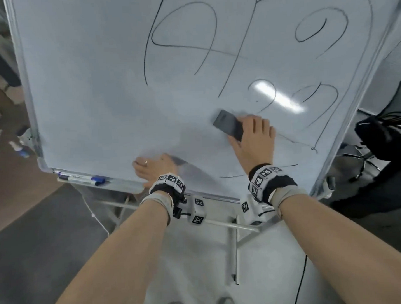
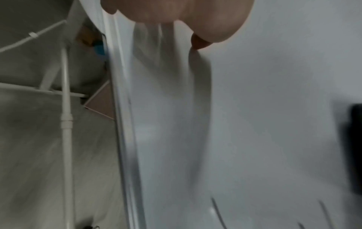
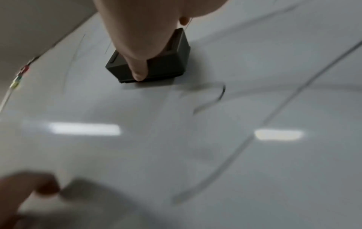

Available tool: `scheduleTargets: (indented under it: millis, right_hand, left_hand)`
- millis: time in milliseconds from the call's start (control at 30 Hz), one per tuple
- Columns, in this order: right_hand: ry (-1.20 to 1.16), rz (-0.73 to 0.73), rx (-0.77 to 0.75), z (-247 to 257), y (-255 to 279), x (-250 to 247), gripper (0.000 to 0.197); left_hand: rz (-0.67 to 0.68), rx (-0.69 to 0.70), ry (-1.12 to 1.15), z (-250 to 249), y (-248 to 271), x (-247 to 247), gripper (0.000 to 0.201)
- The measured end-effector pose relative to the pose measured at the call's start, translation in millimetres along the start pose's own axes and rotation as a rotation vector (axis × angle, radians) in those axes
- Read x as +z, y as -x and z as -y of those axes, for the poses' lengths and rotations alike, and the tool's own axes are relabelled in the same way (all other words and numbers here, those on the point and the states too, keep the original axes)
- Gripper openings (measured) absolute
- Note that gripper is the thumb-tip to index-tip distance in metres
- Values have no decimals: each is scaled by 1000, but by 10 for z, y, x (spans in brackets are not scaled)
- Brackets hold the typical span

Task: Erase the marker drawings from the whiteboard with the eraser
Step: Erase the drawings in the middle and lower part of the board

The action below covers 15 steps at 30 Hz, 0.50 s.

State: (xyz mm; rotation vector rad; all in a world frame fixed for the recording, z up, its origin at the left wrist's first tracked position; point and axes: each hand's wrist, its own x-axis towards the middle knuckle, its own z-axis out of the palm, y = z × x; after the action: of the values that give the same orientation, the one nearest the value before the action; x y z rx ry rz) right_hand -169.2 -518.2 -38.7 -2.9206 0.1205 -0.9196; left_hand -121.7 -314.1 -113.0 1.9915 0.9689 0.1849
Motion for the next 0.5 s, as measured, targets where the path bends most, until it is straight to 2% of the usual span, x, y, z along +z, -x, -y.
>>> scheduleTargets:
  millis: [100, 167, 267, 367, 500]
  right_hand:
    - [-11, -128, 156, -315, -294, -271, 47]
    - [-39, -113, 129, -420, -309, -308, 47]
    - [-120, 79, -50, -438, -15, -124, 46]
    - [-135, 284, -258, -444, 543, 227, 50]
    - [-103, 463, -343, -542, 1079, 517, 53]
  left_hand:
    - [40, -4, 60, -176, 182, 77, 80]
    - [46, -13, 62, -210, 236, 126, 80]
    - [35, -7, 44, -151, 292, 242, 79]
    - [65, 27, 4, -17, 340, 362, 80]
    - [110, 80, -76, 199, 406, 464, 82]
